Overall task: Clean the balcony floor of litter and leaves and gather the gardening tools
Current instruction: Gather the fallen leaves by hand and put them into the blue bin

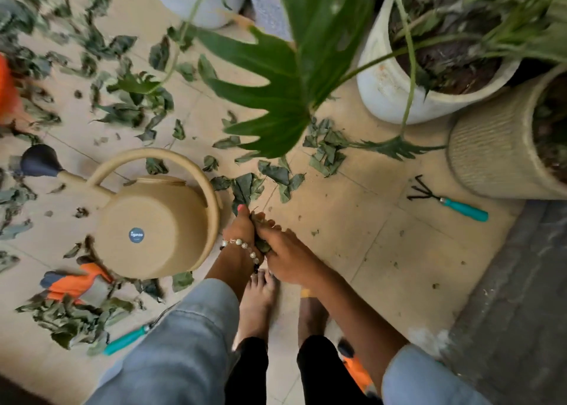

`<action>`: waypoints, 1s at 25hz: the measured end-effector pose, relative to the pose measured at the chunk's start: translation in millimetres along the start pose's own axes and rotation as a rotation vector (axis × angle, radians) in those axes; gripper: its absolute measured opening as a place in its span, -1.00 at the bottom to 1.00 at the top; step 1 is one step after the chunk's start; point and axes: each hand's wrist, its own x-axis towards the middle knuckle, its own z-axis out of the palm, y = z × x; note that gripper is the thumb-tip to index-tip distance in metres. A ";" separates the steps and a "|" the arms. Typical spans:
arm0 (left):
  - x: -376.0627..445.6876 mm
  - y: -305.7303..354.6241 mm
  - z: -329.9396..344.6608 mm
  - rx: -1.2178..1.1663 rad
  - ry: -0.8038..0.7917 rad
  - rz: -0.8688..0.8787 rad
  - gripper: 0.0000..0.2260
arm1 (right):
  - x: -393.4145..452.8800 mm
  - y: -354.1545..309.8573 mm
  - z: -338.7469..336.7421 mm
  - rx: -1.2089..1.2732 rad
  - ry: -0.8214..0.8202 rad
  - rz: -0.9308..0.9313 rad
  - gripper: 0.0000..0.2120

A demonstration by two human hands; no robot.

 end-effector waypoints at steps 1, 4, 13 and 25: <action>-14.6 7.2 -9.1 -0.044 0.006 -0.006 -0.33 | 0.5 -8.4 2.1 -0.053 -0.096 0.024 -0.37; -35.4 18.9 -34.7 -0.161 0.039 -0.010 -0.61 | 11.0 -28.1 12.8 -0.157 -0.006 0.017 -0.50; -11.5 38.5 -58.6 -0.119 0.030 0.016 -0.66 | 66.6 -26.9 21.6 -0.364 -0.146 -0.065 -0.76; 9.4 124.1 -10.4 -0.141 -0.121 0.132 -0.74 | 163.5 93.5 -68.9 -0.478 0.326 0.621 -0.54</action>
